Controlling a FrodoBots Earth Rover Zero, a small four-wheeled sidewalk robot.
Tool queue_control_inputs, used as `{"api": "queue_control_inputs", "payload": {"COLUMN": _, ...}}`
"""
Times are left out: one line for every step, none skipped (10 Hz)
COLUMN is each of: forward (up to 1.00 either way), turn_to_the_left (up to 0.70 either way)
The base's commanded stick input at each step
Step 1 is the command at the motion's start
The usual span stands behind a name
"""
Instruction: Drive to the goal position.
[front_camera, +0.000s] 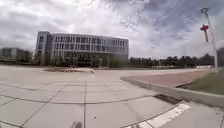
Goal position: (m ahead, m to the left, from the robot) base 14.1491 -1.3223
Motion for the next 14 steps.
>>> {"api": "queue_control_inputs", "payload": {"forward": 0.06, "turn_to_the_left": 0.0}}
{"api": "queue_control_inputs", "payload": {"forward": 0.06, "turn_to_the_left": 0.0}}
{"api": "queue_control_inputs", "payload": {"forward": 0.06, "turn_to_the_left": 0.0}}
{"api": "queue_control_inputs", "payload": {"forward": 0.06, "turn_to_the_left": 0.0}}
{"api": "queue_control_inputs", "payload": {"forward": 0.06, "turn_to_the_left": 0.0}}
{"api": "queue_control_inputs", "payload": {"forward": 0.06, "turn_to_the_left": 0.0}}
{"api": "queue_control_inputs", "payload": {"forward": 0.06, "turn_to_the_left": 0.0}}
{"api": "queue_control_inputs", "payload": {"forward": 0.06, "turn_to_the_left": 0.0}}
{"api": "queue_control_inputs", "payload": {"forward": 0.06, "turn_to_the_left": 0.0}}
{"api": "queue_control_inputs", "payload": {"forward": 0.07, "turn_to_the_left": 0.0}}
{"api": "queue_control_inputs", "payload": {"forward": 0.06, "turn_to_the_left": 0.0}}
{"api": "queue_control_inputs", "payload": {"forward": 0.06, "turn_to_the_left": 0.0}}
{"api": "queue_control_inputs", "payload": {"forward": 0.06, "turn_to_the_left": 0.0}}
{"api": "queue_control_inputs", "payload": {"forward": 0.06, "turn_to_the_left": 0.0}}
